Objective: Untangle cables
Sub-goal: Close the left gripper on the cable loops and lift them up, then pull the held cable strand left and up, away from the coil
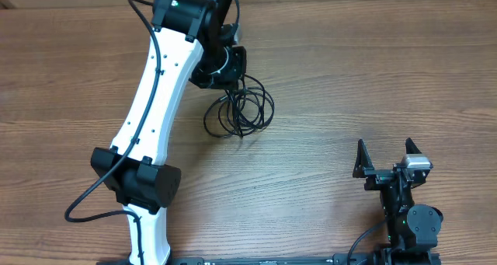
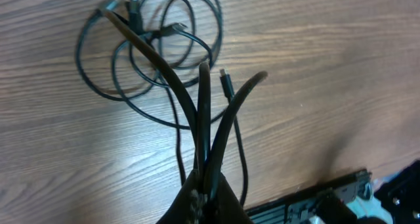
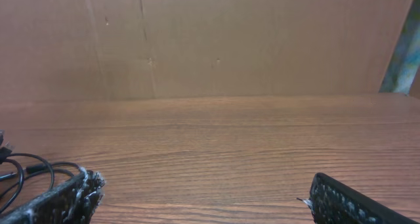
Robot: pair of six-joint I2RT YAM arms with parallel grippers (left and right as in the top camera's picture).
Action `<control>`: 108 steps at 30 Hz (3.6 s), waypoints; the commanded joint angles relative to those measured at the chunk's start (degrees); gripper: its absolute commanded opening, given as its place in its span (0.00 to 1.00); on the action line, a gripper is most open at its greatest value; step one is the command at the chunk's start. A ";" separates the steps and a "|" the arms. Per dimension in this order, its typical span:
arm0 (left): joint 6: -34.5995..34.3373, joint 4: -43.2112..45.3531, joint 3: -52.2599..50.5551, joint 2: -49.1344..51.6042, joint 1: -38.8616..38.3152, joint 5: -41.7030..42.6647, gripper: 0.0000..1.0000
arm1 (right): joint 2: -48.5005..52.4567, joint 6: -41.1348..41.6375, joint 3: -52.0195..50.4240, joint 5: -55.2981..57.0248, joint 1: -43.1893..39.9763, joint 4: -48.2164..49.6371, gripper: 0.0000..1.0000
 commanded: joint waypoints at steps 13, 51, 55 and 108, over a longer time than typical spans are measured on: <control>-8.81 3.17 -1.31 -1.97 1.09 -11.76 0.04 | -0.42 0.15 -0.59 0.31 0.28 0.31 1.00; -11.41 12.17 -19.47 -1.97 0.76 -7.39 0.91 | 13.07 4.83 42.93 -42.47 -6.47 -21.00 1.00; -17.22 17.55 -25.40 -1.97 0.02 -7.04 0.92 | 27.54 1.53 59.45 -41.24 -6.64 -43.69 1.00; -13.05 42.86 -6.84 -29.11 -0.85 4.15 0.04 | 70.14 8.07 69.79 -47.78 -6.60 -62.49 1.00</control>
